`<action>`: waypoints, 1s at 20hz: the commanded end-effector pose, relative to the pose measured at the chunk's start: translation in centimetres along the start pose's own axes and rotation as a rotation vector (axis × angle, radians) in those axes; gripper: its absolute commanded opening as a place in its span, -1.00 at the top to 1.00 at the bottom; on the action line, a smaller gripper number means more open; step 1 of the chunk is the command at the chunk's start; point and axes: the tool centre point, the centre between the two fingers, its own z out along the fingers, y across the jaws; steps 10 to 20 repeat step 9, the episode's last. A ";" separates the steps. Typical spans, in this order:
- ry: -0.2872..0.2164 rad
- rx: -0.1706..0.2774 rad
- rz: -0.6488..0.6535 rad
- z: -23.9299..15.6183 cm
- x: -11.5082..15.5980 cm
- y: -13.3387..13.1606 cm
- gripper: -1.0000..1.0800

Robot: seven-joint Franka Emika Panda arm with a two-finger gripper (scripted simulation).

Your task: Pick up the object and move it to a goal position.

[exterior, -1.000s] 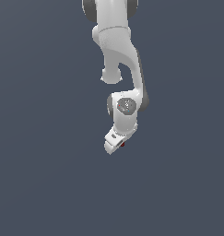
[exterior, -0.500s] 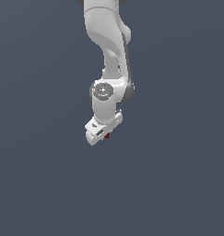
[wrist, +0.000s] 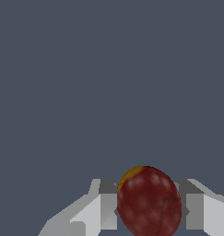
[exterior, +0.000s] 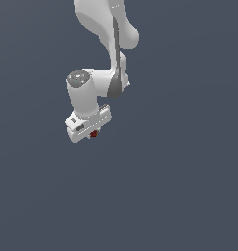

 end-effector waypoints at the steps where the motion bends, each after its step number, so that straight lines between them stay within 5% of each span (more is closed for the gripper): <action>1: 0.000 0.001 -0.002 -0.8 -1.3 0.7 1.00; 20: 0.000 0.001 -0.002 -1.8 -2.7 1.8 1.00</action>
